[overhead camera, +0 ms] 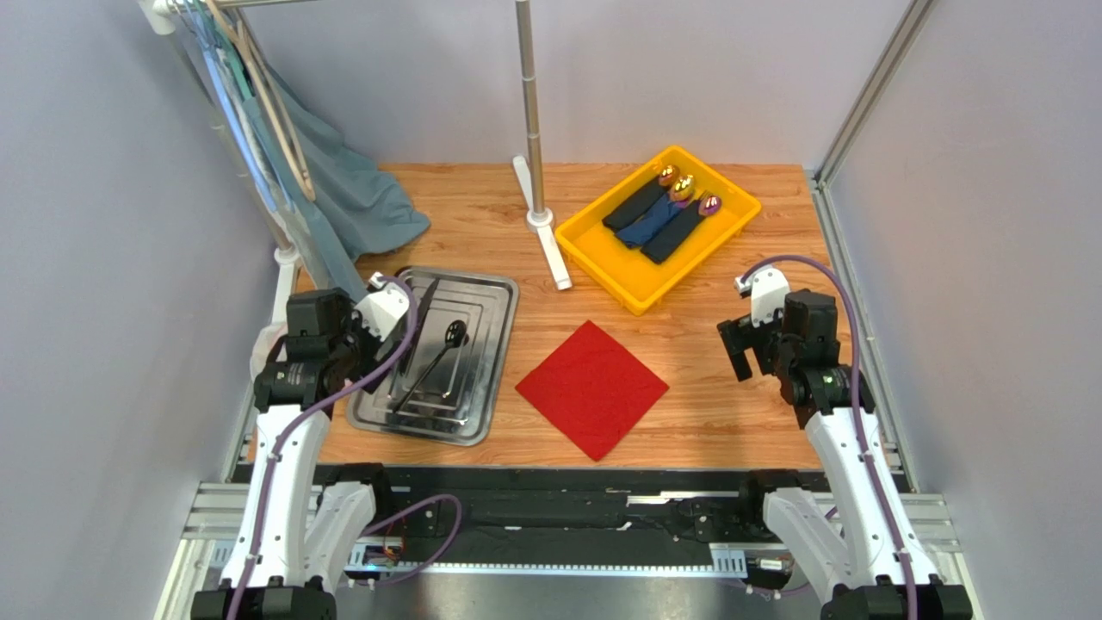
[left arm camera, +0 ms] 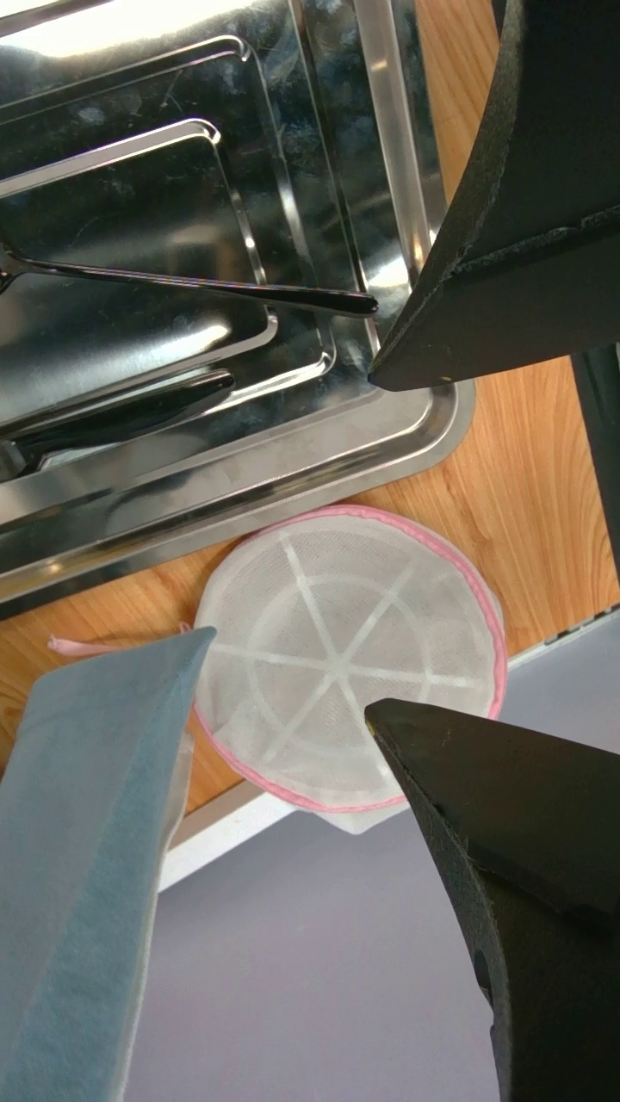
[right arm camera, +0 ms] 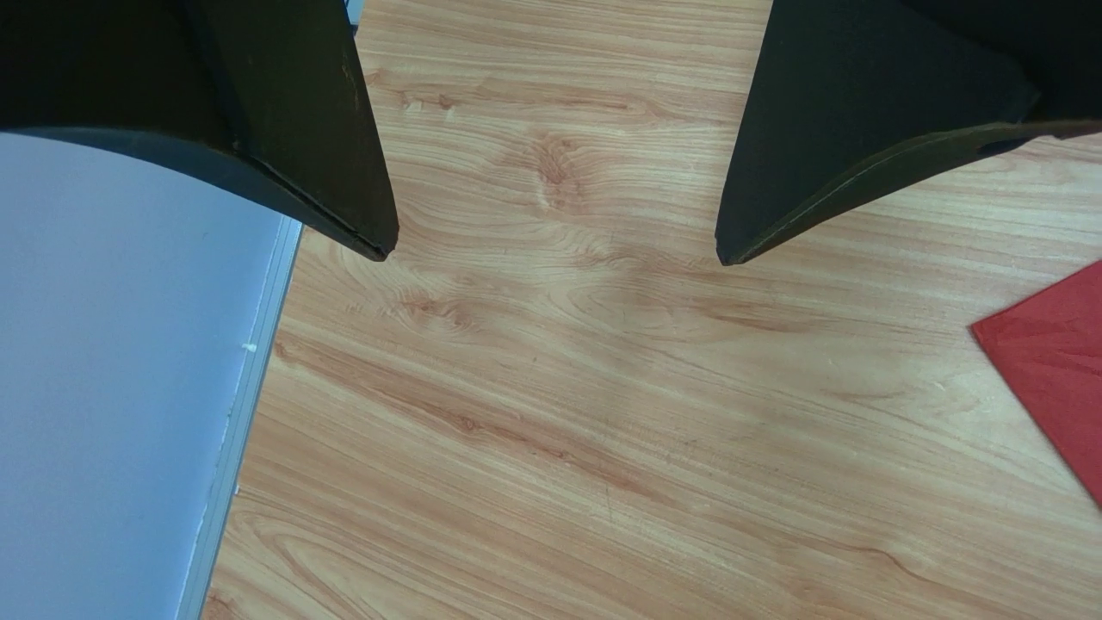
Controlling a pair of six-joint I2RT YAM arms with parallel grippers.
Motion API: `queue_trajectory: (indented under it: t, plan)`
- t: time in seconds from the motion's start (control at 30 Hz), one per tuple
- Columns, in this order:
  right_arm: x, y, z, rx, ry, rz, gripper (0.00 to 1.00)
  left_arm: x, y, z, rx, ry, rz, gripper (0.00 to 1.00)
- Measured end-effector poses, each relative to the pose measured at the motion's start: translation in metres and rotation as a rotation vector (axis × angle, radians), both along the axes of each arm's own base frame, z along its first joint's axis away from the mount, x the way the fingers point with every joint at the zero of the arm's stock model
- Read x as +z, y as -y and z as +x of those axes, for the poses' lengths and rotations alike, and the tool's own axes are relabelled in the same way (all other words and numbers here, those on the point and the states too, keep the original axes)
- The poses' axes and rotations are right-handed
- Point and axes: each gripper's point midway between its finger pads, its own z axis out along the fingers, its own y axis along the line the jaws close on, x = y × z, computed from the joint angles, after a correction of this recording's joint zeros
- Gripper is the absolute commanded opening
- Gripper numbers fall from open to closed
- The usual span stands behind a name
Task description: Place the utensils on the paper napkin and roll it up
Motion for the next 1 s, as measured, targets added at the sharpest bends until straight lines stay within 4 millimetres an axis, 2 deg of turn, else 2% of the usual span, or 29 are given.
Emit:
queue_trajectory:
  t: [0.1, 0.3, 0.37, 0.4, 0.47, 0.5, 0.6, 0.7, 0.8, 0.87, 1.0]
  plan:
    - [-0.001, -0.002, 0.002, 0.005, -0.009, 0.008, 1.00, -0.008, 0.004, 0.003, -0.041, -0.042, 0.024, 0.99]
    - [-0.007, -0.004, 0.007, 0.010, -0.048, 0.020, 1.00, -0.029, 0.026, 0.007, -0.181, -0.158, 0.089, 0.98]
    - [-0.007, -0.005, 0.009, 0.010, -0.056, 0.025, 1.00, -0.034, 0.033, 0.009, -0.213, -0.197, 0.102, 0.95]
    - [-0.007, -0.006, 0.009, 0.009, -0.059, 0.027, 1.00, -0.036, 0.034, 0.011, -0.217, -0.219, 0.107, 0.89]
    - [-0.007, -0.008, 0.011, 0.011, -0.064, 0.040, 1.00, -0.037, 0.036, 0.019, -0.210, -0.258, 0.117, 0.87]
    - [-0.007, -0.009, 0.013, 0.012, -0.066, 0.048, 1.00, -0.038, 0.037, 0.026, -0.197, -0.286, 0.117, 0.82]
    - [-0.007, -0.012, 0.016, 0.016, -0.076, 0.062, 1.00, -0.045, 0.035, 0.048, -0.147, -0.356, 0.128, 0.74]
    - [-0.007, -0.012, 0.019, 0.016, -0.082, 0.066, 1.00, -0.066, 0.036, 0.064, -0.105, -0.453, 0.127, 0.71]
    - [-0.007, -0.012, 0.019, 0.016, -0.085, 0.066, 1.00, -0.089, 0.040, 0.065, -0.075, -0.557, 0.108, 0.67]
    - [-0.006, -0.012, 0.020, 0.015, -0.084, 0.066, 1.00, -0.098, 0.043, 0.064, -0.058, -0.612, 0.091, 0.66]
    - [-0.006, -0.013, 0.021, 0.014, -0.085, 0.068, 1.00, -0.100, 0.053, 0.076, -0.015, -0.643, 0.032, 0.58]
